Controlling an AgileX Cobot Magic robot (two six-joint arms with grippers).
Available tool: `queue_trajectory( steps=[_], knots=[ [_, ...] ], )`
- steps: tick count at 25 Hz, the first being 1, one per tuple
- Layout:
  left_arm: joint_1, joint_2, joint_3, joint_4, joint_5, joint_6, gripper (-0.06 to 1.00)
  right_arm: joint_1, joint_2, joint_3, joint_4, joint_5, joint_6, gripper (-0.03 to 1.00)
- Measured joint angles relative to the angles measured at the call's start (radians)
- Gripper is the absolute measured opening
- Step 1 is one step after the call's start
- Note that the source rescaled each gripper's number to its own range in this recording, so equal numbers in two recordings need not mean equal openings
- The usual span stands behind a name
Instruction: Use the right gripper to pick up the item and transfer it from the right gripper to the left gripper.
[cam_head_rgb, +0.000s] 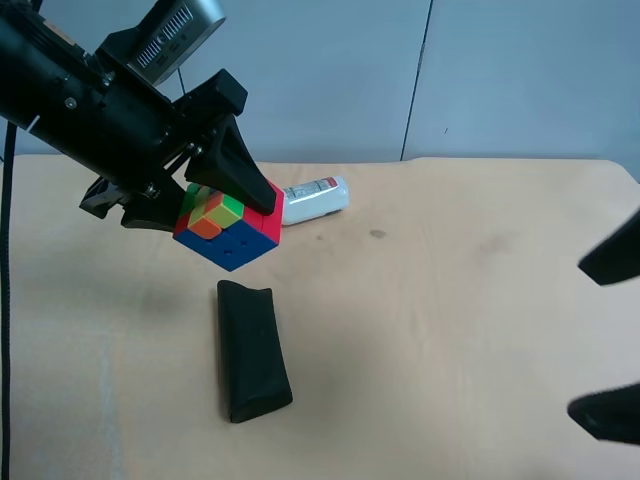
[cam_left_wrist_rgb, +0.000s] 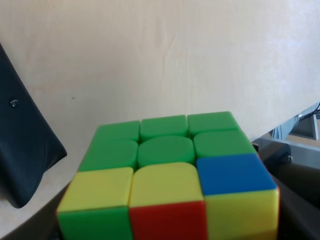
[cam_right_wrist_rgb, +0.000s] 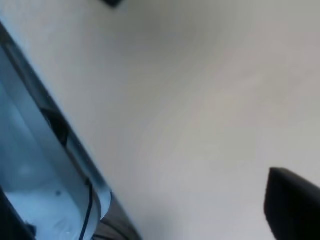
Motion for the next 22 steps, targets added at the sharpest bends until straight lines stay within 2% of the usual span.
queue_trajectory(
  steps=[7,12,22],
  knots=[
    [0.000,0.000,0.000,0.000,0.000,0.000,0.00,0.000,-0.275,0.180,-0.075,-0.060,0.150,1.00],
    [0.000,0.000,0.000,0.000,0.000,0.000,0.00,0.000,-0.437,0.269,-0.088,-0.116,0.194,1.00],
    [0.000,0.000,0.000,0.000,0.000,0.000,0.00,0.000,-0.596,0.308,-0.115,-0.149,0.246,1.00]
  ],
)
